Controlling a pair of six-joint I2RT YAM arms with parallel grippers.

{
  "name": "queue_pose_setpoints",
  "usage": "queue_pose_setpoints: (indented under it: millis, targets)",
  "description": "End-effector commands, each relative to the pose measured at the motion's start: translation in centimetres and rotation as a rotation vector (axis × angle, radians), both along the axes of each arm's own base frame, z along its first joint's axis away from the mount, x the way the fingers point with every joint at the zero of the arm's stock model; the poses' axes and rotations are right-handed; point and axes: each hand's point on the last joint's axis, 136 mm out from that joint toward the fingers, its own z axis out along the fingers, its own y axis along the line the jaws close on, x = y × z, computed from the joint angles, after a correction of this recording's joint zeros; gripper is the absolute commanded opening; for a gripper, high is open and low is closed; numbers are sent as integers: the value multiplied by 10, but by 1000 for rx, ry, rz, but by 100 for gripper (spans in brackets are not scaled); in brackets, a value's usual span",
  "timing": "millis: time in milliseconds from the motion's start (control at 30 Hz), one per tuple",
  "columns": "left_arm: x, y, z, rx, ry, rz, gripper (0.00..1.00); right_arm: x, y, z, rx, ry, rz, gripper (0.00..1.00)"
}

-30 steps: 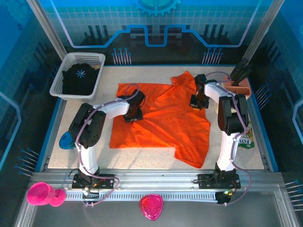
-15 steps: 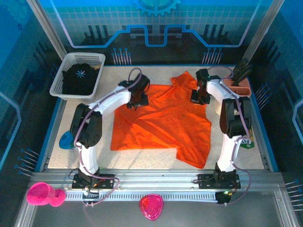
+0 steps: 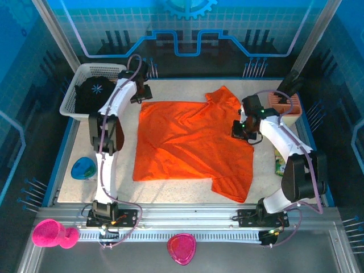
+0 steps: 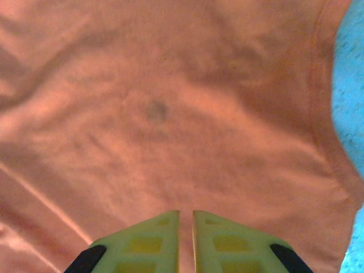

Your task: Fold and stack the t-shirts

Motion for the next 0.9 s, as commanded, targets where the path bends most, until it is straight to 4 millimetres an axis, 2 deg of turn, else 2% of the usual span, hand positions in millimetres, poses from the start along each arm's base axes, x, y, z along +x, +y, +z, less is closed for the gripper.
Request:
queue_pose_setpoints:
  millis: [0, 267, 367, 533, 667, 867]
  targets:
    - [3, -1, -21, 6, 86, -85, 52, -10, 13, 10, 43, -26, 20, 15]
    - [6, 23, -74, 15, 188, -57, 51, -16, 13, 8, 43, -12, 17, 14]
    - [5, 24, -91, 0, 215, -66, 51, -17, 15, 8, 47, -9, 17, 14]
    - [7, 20, -108, -22, 225, -79, 50, -18, 16, 6, 53, -3, 13, 14]
    - [12, 19, -100, -23, 201, -80, 49, -20, 19, 6, 53, 0, 16, 13]
    - [22, 20, -65, -15, 118, -86, 47, -20, 20, 4, 52, 5, 19, 13]
